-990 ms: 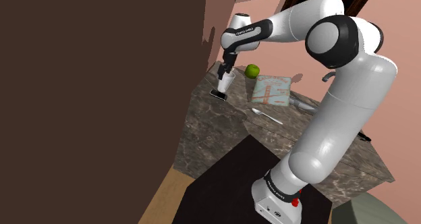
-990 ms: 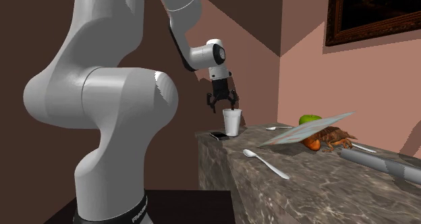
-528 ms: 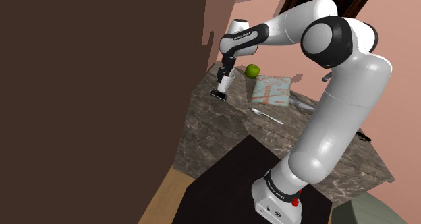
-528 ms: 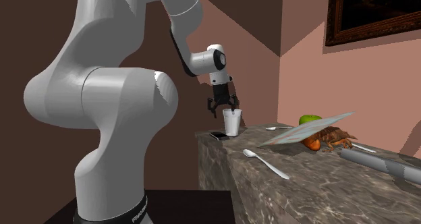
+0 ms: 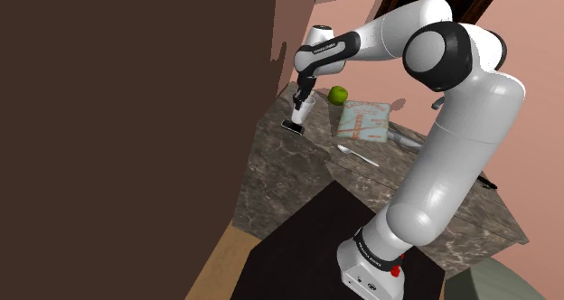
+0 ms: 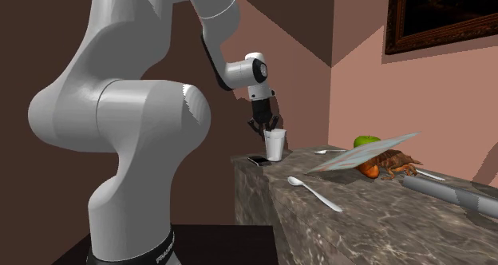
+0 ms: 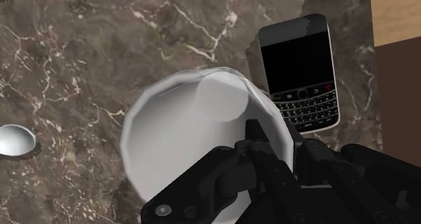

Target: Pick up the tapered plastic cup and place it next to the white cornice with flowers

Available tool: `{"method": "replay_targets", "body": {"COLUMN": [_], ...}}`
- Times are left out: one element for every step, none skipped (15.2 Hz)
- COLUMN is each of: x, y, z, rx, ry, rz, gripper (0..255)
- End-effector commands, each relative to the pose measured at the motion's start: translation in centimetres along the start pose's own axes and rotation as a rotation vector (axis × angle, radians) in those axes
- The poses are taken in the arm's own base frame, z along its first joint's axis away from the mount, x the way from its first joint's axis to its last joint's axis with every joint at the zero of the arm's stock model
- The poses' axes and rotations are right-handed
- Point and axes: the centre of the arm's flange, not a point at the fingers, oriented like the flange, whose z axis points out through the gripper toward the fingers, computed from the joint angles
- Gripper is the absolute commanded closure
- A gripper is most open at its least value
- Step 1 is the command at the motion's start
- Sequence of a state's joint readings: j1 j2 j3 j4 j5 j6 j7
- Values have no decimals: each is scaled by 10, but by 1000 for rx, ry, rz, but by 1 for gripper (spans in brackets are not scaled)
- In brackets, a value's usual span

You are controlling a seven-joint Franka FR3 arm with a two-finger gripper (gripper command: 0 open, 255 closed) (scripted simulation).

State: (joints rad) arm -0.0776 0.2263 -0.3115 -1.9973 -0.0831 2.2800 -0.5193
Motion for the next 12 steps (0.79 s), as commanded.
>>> {"method": "replay_targets", "body": {"x": [0, 0, 0, 0, 0, 0, 0, 0, 0, 0, 0, 0], "y": [0, 0, 0, 0, 0, 0, 1, 1, 2, 3, 4, 4], "z": [0, 0, 0, 1, 0, 0, -5, -10, -15, -20, -26, -31], "rx": [1, 1, 1, 1, 1, 0, 0, 0, 0, 0, 0, 0], "ry": [-1, -1, -1, -1, -1, -1, -1, -1, -1, -1, -1, -1], "rz": [0, 0, 0, 0, 0, 0, 0, 0, 0, 0, 0, 0], "gripper": [255, 255, 255, 255, 255, 255, 255, 255, 255, 255, 255, 255]}}
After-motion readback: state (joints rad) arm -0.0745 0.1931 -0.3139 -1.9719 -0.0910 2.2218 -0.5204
